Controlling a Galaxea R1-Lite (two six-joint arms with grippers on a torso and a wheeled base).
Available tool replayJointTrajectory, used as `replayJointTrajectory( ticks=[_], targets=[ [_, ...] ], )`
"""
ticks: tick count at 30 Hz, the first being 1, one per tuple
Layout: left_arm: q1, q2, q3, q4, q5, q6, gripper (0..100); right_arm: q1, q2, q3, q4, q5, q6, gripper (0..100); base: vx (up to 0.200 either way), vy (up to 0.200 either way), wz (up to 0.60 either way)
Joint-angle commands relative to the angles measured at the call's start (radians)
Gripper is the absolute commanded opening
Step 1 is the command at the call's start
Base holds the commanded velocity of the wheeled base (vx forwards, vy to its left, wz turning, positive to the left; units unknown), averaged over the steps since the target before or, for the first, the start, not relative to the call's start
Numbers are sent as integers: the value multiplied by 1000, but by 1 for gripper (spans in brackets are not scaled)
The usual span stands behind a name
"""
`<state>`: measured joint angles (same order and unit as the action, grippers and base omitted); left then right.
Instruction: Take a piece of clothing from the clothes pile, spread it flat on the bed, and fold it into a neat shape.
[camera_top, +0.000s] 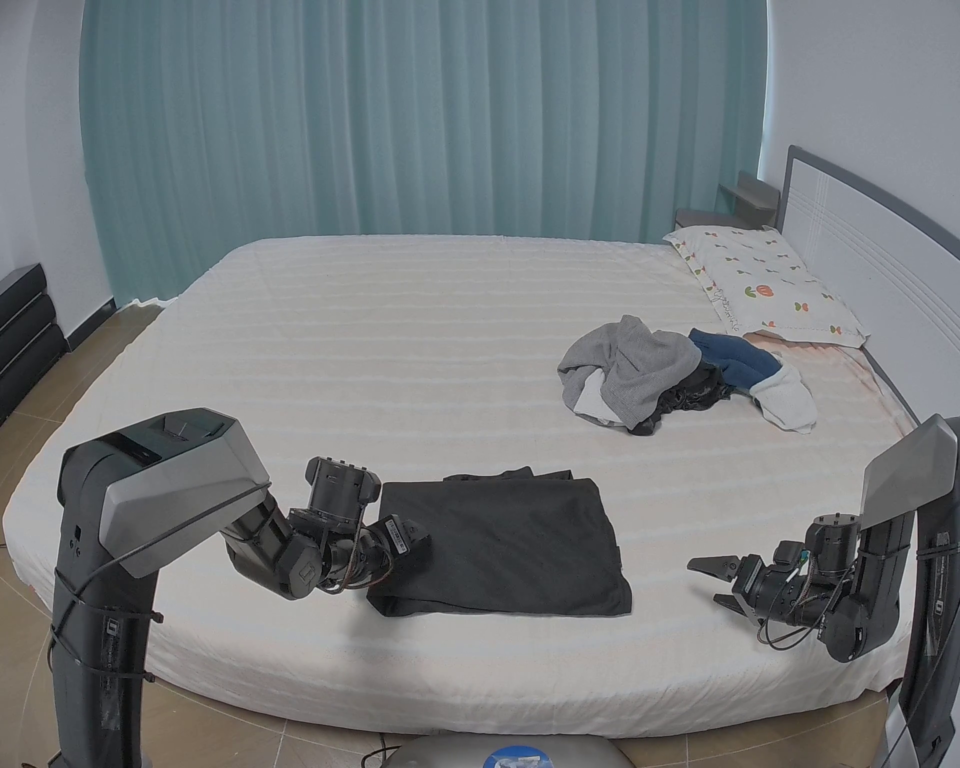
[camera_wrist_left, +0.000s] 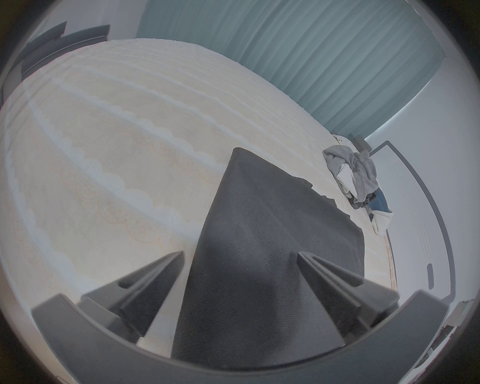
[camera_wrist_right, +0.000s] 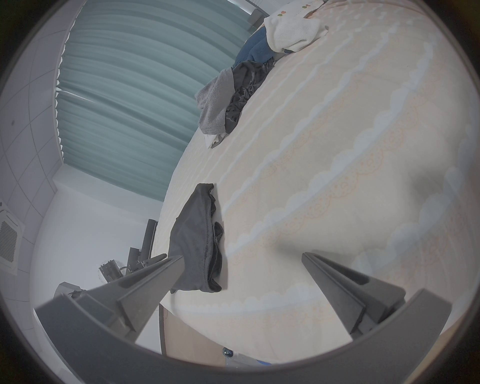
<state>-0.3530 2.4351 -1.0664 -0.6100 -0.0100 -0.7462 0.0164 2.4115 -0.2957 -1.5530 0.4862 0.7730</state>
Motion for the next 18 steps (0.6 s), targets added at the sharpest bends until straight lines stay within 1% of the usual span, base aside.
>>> replayJointTrajectory(
  ticks=[1, 5, 18],
  targets=[
    [2, 2, -3, 1, 4, -5, 0, 0, 1, 1, -12, 0, 0, 100, 0, 0, 0],
    [3, -1, -4, 1, 33, -28, 0, 0, 1, 1, -12, 2, 0, 100, 0, 0, 0],
    [2, -8, 11, 9, 38, -30, 0, 0, 1, 1, -12, 0, -3, 100, 0, 0, 0]
  ],
)
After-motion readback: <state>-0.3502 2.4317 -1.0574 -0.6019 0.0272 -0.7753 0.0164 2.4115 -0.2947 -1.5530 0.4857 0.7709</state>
